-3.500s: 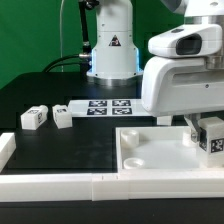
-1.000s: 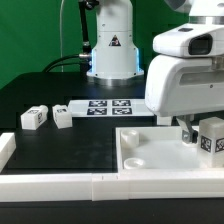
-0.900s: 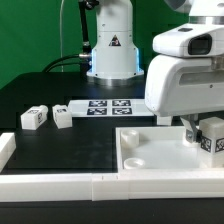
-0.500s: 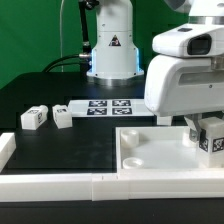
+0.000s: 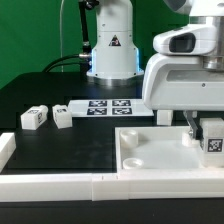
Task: Assemble one leg
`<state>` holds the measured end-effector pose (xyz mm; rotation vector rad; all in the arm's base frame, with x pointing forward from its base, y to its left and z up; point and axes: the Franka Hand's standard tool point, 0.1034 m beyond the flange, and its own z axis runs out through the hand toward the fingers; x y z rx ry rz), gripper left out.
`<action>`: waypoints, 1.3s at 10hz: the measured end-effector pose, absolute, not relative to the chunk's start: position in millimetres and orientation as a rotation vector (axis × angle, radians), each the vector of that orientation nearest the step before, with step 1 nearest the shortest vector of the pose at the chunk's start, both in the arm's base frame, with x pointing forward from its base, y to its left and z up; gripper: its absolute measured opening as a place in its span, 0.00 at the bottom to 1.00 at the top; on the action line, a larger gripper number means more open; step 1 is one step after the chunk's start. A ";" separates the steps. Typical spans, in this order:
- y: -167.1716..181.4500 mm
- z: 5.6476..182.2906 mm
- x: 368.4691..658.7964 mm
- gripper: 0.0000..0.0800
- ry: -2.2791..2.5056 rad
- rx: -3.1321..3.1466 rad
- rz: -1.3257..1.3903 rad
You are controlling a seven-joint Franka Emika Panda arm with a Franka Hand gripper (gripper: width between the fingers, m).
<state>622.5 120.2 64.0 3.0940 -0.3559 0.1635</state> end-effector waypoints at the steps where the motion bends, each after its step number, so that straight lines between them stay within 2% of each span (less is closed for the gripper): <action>1: 119.4 63.4 622.4 0.37 -0.515 3.076 0.164; 5: 99.9 64.2 619.1 0.38 -1.110 2.872 0.165; 9: 92.4 64.2 617.7 0.40 -1.190 2.822 0.169; 10: 92.4 64.2 617.7 0.67 -1.190 2.822 0.169; 11: 92.4 64.1 617.7 0.77 -1.190 2.822 0.169; 13: 92.5 64.1 617.7 0.80 -1.190 2.822 0.169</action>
Offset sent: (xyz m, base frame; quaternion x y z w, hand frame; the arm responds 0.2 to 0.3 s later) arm 0.0016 -0.0017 -0.0072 -0.0230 0.0189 0.2650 0.9638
